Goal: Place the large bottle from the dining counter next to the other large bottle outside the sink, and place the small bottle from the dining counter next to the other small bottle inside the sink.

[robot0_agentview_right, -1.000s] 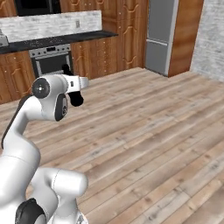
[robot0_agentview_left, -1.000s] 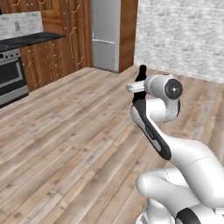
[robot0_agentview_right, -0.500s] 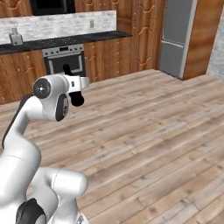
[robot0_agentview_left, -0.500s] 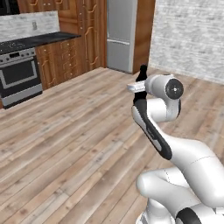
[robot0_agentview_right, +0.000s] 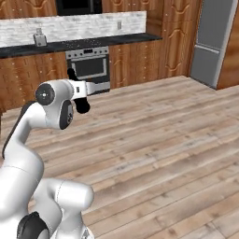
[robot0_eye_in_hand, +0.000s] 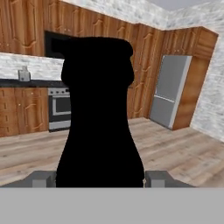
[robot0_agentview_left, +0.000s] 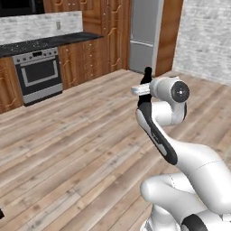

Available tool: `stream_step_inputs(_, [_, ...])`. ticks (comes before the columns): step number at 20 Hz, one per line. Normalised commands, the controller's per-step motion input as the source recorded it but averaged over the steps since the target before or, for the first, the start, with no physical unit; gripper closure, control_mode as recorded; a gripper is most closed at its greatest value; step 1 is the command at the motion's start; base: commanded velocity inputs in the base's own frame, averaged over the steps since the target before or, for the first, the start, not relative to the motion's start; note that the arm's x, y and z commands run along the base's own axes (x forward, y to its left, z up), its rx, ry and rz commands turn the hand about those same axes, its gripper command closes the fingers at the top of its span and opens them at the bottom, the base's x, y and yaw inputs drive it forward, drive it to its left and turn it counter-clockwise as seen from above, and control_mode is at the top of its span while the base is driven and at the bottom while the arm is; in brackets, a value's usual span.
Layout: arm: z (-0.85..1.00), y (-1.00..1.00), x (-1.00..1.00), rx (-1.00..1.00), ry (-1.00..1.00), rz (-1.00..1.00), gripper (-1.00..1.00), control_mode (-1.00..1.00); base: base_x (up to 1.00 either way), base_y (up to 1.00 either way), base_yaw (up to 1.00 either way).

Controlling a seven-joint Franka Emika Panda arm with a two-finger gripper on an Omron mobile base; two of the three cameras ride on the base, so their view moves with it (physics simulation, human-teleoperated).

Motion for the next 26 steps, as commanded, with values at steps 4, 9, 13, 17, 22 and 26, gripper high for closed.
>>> stream_step_inputs(4, [0.0, 0.0, 0.0, 0.0, 0.0, 0.0, 1.0, 1.0, 0.03, -0.03, 0.25])
stream_step_inputs(9, [0.0, 0.0, 0.0, 0.0, 0.0, 0.0, 1.0, 1.0, 0.02, 0.02, 0.25])
stream_step_inputs(13, [0.0, 0.0, 0.0, 0.0, 0.0, 0.0, 1.0, 1.0, 0.0, 0.0, 0.25])
stream_step_inputs(17, [0.0, 0.0, 0.0, 0.0, 0.0, 0.0, 1.0, 1.0, 0.0, 0.0, 0.25])
stream_step_inputs(22, [0.0, 0.0, 0.0, 0.0, 0.0, 0.0, 1.0, 1.0, 0.0, 0.0, 0.25])
stream_step_inputs(26, [0.0, 0.0, 0.0, 0.0, 0.0, 0.0, 1.0, 1.0, 0.01, 0.0, 0.25])
